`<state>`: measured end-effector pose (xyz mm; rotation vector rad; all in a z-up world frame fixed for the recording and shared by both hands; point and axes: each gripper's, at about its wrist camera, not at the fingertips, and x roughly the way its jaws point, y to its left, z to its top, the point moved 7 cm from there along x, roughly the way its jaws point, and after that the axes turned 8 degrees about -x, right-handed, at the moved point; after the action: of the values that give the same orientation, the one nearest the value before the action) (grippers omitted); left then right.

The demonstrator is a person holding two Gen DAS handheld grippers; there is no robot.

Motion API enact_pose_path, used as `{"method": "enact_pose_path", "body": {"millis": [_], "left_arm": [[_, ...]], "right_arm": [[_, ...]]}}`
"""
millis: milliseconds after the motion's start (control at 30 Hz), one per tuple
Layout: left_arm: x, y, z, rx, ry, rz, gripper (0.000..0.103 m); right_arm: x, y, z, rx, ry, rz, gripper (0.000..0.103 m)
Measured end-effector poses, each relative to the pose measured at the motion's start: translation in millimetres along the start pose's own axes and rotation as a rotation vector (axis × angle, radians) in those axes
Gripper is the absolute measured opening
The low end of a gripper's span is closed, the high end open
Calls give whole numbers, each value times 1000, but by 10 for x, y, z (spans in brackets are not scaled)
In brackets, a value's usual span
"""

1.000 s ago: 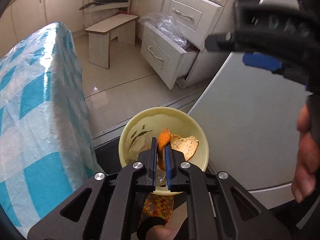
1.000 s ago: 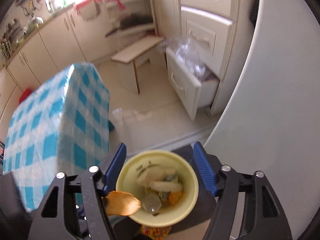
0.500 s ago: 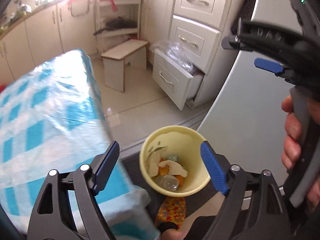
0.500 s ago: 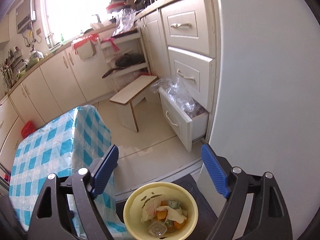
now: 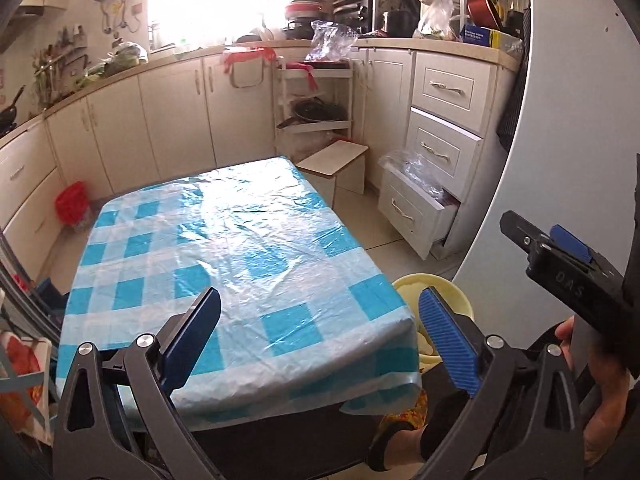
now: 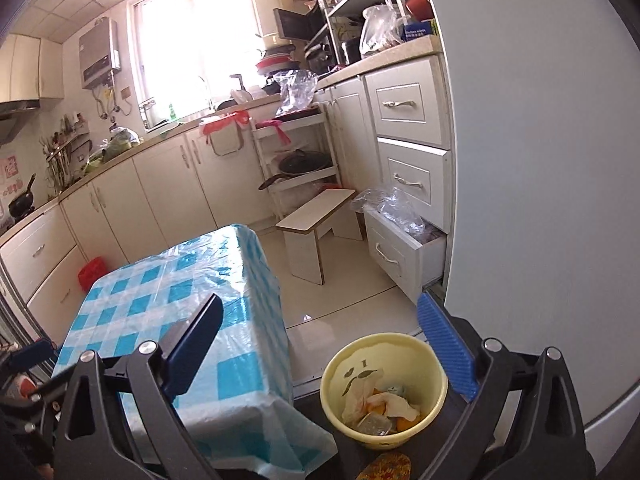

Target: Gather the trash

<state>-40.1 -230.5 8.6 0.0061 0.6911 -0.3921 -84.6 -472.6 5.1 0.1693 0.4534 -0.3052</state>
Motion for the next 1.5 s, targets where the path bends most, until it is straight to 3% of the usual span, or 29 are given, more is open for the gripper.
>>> {"method": "enact_pose_path", "body": {"millis": [133, 333, 500, 600, 867, 1500], "left_arm": [[-381, 264, -12, -14, -43, 28, 95], [-769, 489, -14, -40, -81, 42, 95], [-984, 534, -70, -37, -108, 67, 95], [-1091, 575, -130, -41, -108, 76, 95], [-1234, 605, -223, -31, -110, 89, 95], [-1350, 603, -208, -34, -135, 98, 95]], "right_arm": [[-397, 168, 55, -17, -25, -1, 96], [-758, 350, 63, -32, 46, -22, 96], [-981, 522, -67, 23, 84, -6, 96], [-1135, 679, -199, 29, 61, 14, 96], [-1291, 959, -213, -83, 8, 29, 96], [-1400, 930, -267, -58, -13, 2, 96]]}}
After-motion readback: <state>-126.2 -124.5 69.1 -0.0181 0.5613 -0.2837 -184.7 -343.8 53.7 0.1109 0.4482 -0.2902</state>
